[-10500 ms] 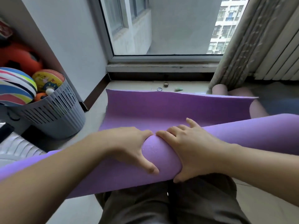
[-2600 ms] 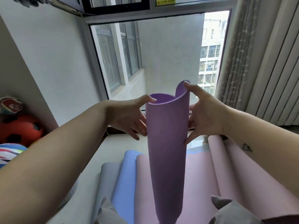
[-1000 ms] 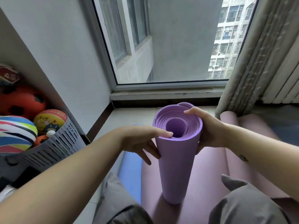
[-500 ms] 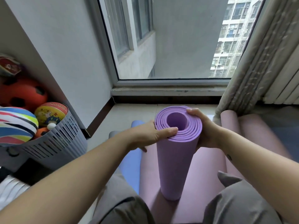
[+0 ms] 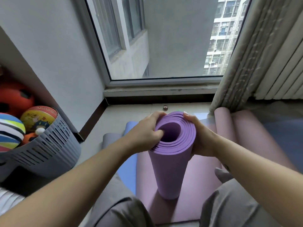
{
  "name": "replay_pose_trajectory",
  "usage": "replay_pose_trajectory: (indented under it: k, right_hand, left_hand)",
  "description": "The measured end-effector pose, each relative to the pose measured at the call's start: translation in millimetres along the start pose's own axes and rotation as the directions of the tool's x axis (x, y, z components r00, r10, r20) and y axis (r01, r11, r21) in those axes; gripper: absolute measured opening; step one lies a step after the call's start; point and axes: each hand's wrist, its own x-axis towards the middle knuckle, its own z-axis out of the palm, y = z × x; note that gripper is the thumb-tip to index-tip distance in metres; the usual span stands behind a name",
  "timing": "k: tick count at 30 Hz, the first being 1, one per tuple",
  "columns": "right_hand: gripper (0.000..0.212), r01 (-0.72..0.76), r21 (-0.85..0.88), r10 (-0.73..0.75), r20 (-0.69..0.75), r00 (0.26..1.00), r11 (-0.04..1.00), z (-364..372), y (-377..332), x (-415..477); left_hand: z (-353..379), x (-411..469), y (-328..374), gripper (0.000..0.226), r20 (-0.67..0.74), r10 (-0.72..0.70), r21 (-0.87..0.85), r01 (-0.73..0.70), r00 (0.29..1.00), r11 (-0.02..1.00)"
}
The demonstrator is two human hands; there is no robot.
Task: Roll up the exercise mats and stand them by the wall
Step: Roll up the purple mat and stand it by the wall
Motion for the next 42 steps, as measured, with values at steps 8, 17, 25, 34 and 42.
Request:
replay_pose_trajectory:
  k: [8,17,25,34,42]
  right_hand:
    - [0.041,-0.042,-0.138,0.055,0.094,0.994,0.990,3,4,-26]
    - [0.036,0.064,-0.684,-0.116,-0.031,0.993,0.727,-2,-26,-38]
    - [0.048,0.241,-0.888,-0.350,0.098,0.932,0.392,18,-42,-32]
    - [0.056,0.308,-0.836,-0.534,0.022,0.845,0.453,12,-33,-29]
    - [0.066,0.257,-0.903,-0.650,-0.033,0.759,0.345,-10,-29,-37]
  left_hand:
    - [-15,-12,-9,0.045,0.117,0.049,-0.067,-0.041,0.992,0.997]
    - [-6,-23,-4,0.043,-0.039,0.158,0.022,-0.157,0.987,0.987]
    - [-3,-30,-4,0.013,-0.280,0.481,0.517,-0.291,0.831,0.805]
    - [21,-49,54,0.070,0.006,-0.063,0.645,0.044,0.998,0.763]
    - [23,-21,34,0.073,0.083,0.158,0.635,-0.174,0.984,0.753]
